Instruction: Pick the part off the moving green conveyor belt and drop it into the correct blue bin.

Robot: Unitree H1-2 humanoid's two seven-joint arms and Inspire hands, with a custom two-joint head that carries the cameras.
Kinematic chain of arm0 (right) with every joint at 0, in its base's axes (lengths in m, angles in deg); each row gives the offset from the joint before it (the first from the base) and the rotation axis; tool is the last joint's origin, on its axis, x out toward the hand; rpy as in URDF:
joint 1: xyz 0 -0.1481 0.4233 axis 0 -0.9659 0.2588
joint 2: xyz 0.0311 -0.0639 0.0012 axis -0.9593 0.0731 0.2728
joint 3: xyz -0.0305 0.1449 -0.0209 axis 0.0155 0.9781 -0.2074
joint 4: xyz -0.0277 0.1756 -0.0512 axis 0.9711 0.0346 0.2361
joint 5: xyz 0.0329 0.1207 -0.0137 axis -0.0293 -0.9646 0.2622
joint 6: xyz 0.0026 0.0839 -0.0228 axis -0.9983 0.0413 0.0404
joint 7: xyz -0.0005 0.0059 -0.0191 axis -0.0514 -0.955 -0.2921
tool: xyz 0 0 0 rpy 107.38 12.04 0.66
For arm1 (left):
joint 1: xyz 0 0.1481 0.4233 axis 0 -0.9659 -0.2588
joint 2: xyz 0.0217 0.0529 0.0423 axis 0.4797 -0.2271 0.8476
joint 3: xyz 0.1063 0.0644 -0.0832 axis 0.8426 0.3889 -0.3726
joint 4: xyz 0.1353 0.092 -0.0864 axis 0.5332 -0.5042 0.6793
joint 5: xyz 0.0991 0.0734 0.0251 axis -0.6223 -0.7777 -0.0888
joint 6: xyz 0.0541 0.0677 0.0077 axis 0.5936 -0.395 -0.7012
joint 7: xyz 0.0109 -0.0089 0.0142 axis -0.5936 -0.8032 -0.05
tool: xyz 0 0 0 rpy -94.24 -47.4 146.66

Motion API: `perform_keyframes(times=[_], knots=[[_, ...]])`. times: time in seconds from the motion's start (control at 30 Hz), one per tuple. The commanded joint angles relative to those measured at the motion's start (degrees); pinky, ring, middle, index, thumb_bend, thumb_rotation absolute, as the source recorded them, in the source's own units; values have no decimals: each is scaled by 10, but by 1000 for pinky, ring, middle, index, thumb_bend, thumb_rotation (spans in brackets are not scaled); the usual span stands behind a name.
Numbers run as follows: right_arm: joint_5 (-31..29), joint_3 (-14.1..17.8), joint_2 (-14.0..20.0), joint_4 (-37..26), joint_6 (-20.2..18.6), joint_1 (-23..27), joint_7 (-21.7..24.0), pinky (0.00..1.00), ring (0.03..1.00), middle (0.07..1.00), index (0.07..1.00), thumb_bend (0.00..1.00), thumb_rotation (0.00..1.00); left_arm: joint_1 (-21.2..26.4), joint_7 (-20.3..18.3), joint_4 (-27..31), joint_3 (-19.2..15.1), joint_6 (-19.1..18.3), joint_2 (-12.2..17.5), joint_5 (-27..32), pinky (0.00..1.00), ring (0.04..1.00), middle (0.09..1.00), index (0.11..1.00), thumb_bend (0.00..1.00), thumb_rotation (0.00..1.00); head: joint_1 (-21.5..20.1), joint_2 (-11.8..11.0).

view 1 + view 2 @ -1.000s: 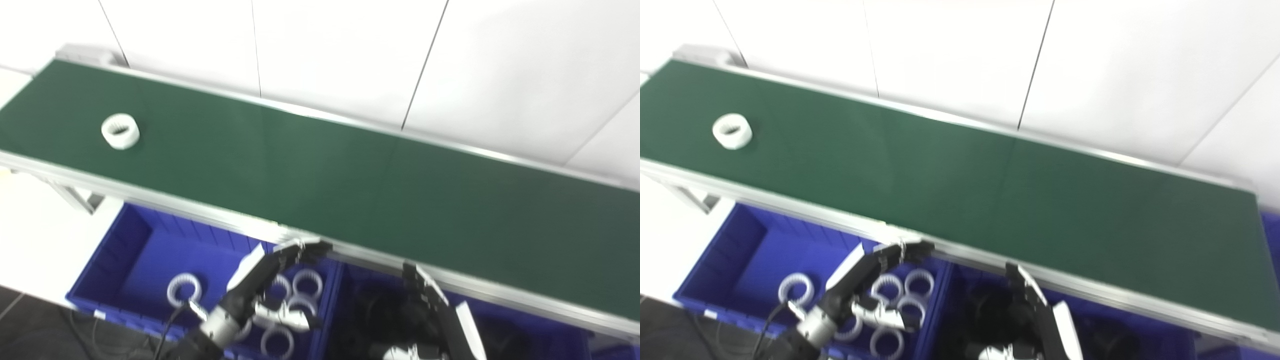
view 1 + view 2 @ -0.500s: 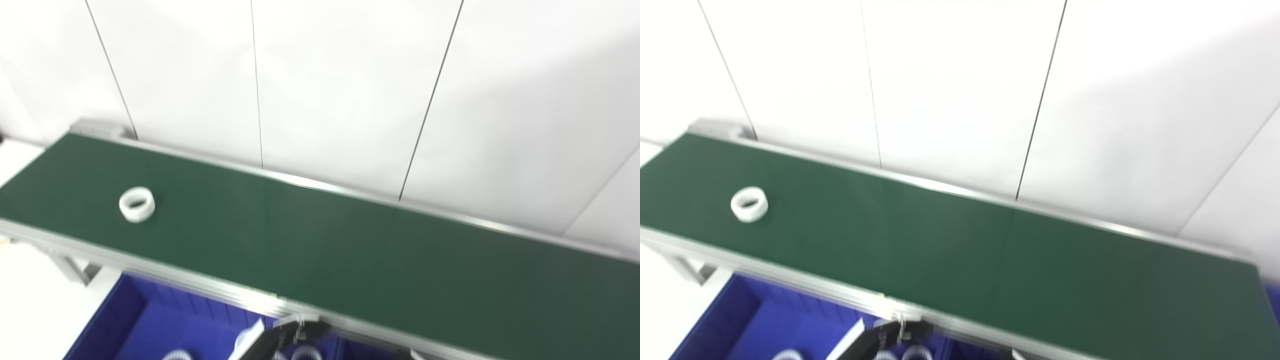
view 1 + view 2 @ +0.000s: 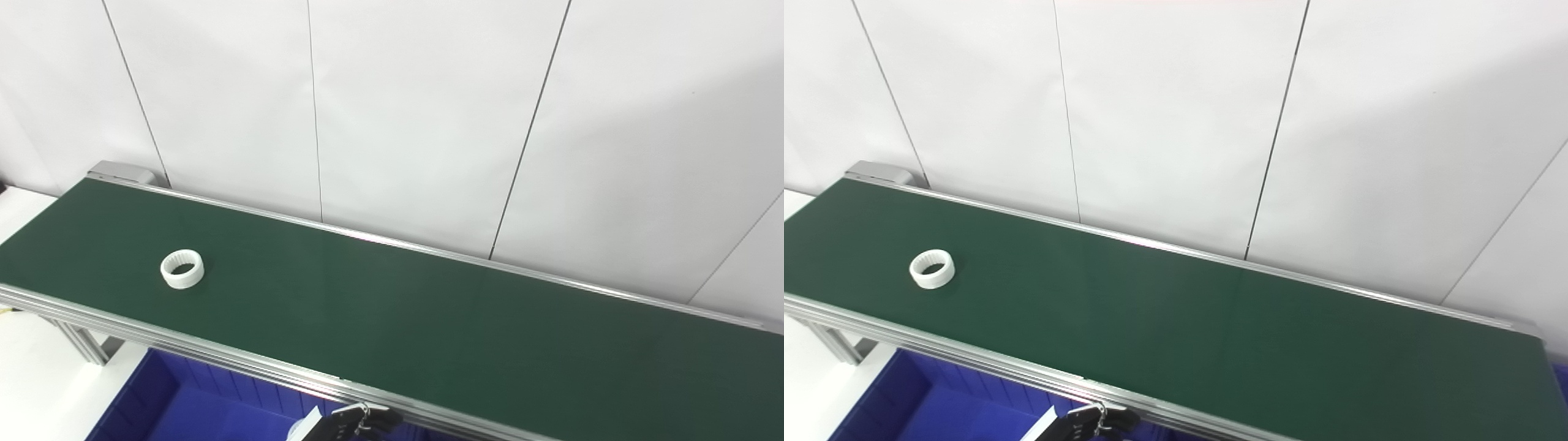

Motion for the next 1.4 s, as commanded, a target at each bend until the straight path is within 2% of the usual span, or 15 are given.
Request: perform_keyframes(times=[0.0, 0.27, 0.4, 0.6, 0.73, 0.83, 1.0, 1.1, 1.13, 1.27, 1.37], knots=[[-7, 0, -3, -8, 40, 7, -10, 686, 791, 827, 852, 927, 163, 9, 14, 11, 4, 21, 5, 1, 672, 740, 763, 723, 982, 215, 1, 1], [-5, 2, 0, -11, 25, 12, -1, 681, 807, 838, 858, 925, 171, 9, 56, 45, 11, 21, 3, -7, 637, 728, 760, 719, 966, 228, 8, 1], [-5, 2, -2, -8, 23, 15, -1, 689, 809, 837, 857, 925, 167, 15, 81, 89, 8, 21, 2, -13, 617, 720, 755, 721, 888, 289, 8, -1], [-7, 4, -6, -5, 18, 17, -1, 708, 820, 844, 859, 943, 173, 51, 112, 163, -22, 21, -4, -31, 641, 720, 751, 720, 838, 389, 6, -3], [-9, 4, -5, -3, 23, 20, -1, 691, 813, 843, 858, 941, 186, 80, 129, 179, -45, 21, -13, -52, 633, 717, 755, 727, 839, 410, 8, -4], [-9, 5, -5, -5, 16, 22, 2, 687, 810, 843, 859, 943, 190, 97, 139, 183, -65, 21, -21, -89, 680, 748, 766, 744, 820, 398, 8, -4], [-9, 6, -7, -1, 17, 26, 1, 688, 811, 843, 856, 950, 192, 121, 162, 189, -115, -29, -58, -176, 732, 787, 791, 763, 824, 473, 6, -5], [-8, 6, -7, 2, 17, 29, 1, 682, 807, 840, 852, 961, 199, 131, 183, 172, -134, -53, -81, -217, 766, 811, 812, 781, 778, 471, 3, -3], [-9, 6, -7, 3, 18, 30, 2, 681, 808, 841, 851, 965, 198, 134, 190, 165, -138, -56, -86, -228, 767, 813, 816, 785, 750, 462, 3, -2], [-3, 5, -6, 10, 23, 35, -3, 663, 795, 833, 844, 968, 210, 144, 215, 140, -153, -78, -98, -265, 799, 833, 838, 808, 740, 438, 4, -3], [-4, 5, -6, 15, 32, 37, -5, 655, 788, 828, 842, 968, 209, 151, 225, 127, -159, -95, -95, -284, 820, 850, 858, 831, 730, 406, 6, -4]])
